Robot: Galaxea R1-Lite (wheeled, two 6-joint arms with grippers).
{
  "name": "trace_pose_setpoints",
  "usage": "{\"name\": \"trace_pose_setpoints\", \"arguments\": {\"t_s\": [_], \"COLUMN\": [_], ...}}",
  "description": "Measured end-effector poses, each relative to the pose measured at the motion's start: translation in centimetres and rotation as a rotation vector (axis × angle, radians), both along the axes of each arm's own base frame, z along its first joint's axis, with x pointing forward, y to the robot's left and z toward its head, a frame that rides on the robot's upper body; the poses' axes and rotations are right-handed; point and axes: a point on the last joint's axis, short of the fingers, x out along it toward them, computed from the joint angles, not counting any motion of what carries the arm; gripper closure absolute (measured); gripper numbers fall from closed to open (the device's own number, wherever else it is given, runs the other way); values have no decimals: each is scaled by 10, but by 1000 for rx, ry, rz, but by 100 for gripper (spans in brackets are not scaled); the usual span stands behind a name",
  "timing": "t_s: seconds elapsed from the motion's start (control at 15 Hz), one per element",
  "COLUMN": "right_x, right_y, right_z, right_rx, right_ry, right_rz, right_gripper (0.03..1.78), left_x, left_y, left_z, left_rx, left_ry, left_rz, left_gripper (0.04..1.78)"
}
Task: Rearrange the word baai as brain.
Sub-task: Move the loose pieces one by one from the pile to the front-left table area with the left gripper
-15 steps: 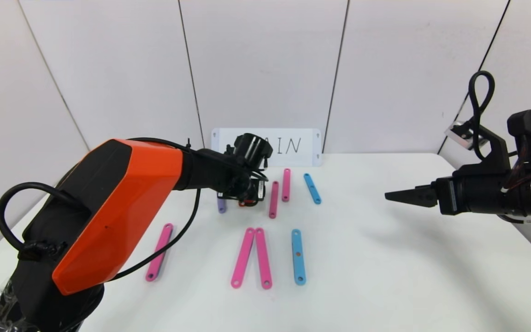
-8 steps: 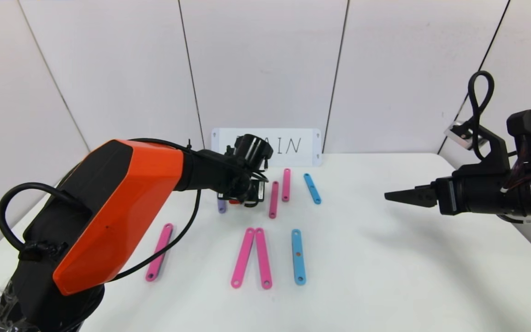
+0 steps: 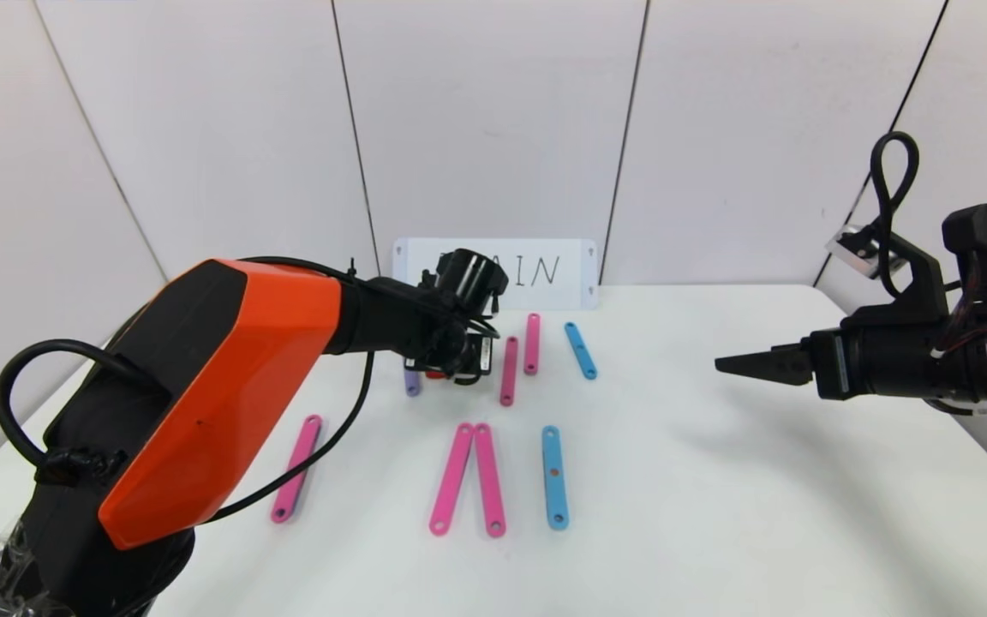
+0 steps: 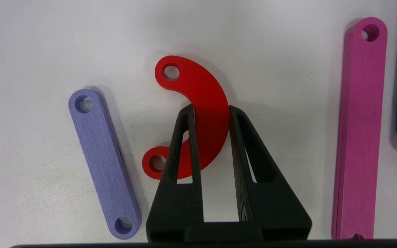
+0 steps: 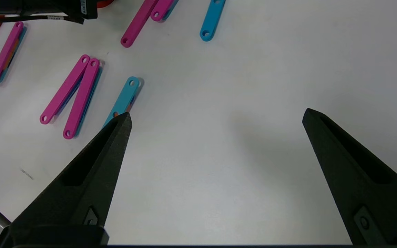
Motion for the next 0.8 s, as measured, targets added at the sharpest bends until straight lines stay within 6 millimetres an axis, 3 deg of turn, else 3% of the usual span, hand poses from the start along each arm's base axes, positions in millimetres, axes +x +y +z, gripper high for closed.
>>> {"name": "trace_pose_setpoints", "arguments": {"t_s": [0.53,0.6,0.8], "right_x": [0,0,0], "right_y": [0,0,0], "right_z": [0,0,-1], "right_rx": [0,0,0], "right_ry": [0,1,2], "right_rz": [0,0,0], "right_gripper": [8,8,8], "left_x": [-4,-5,-7], "left_y": [1,2,3], "left_z": [17,19,27], "left_rx": [-7,-7,-11], "left_ry": [-30,-33,-43], "left_rz": [-9,-10,-12], "left_gripper": [153,177,178]}}
